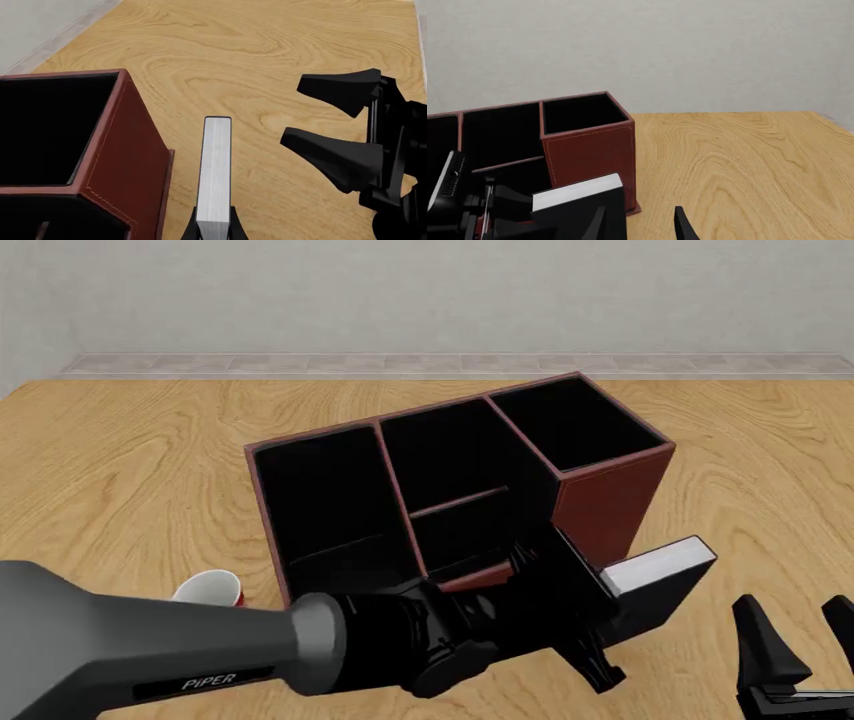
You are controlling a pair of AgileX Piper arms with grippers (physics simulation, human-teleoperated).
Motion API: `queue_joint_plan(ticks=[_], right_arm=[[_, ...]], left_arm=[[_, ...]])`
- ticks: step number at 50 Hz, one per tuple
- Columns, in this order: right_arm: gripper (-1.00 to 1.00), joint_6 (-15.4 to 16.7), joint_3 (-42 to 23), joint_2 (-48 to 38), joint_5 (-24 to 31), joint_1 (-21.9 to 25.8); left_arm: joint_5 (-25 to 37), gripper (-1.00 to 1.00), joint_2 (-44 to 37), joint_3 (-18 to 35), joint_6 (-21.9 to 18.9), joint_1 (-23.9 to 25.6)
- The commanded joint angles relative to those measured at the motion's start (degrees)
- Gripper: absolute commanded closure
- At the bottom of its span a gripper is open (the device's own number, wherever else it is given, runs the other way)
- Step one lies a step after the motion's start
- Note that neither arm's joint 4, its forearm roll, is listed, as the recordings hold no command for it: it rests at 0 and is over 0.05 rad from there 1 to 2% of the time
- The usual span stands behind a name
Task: Pick up the book and place it in the back compartment of the caddy.
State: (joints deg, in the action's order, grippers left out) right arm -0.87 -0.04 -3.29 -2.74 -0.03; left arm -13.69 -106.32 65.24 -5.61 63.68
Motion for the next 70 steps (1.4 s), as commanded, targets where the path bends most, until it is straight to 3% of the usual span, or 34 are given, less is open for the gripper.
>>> queue_joint_plan(ticks=[1, 24, 50, 70], right_arm=[[-1.0, 0.0, 0.0, -0.02, -0.01, -0.01], [-1.0, -0.01, 0.0, 0.03, 0.02, 0.0], [-1.0, 0.01, 0.0, 0.0, 0.0, 0.0], [-1.0, 0.01, 0.0, 0.02, 0.01, 0.0]], left_arm=[[-0.48, 1.0, 3.44, -2.42, -0.88, -0.81], [0.39, 1.0, 10.29, -6.33, -0.8, -0.38], [2.7, 1.0, 23.77, -11.64, -2.5, -1.87], [6.95, 1.0, 29.02, -12.27, -2.3, -1.08]])
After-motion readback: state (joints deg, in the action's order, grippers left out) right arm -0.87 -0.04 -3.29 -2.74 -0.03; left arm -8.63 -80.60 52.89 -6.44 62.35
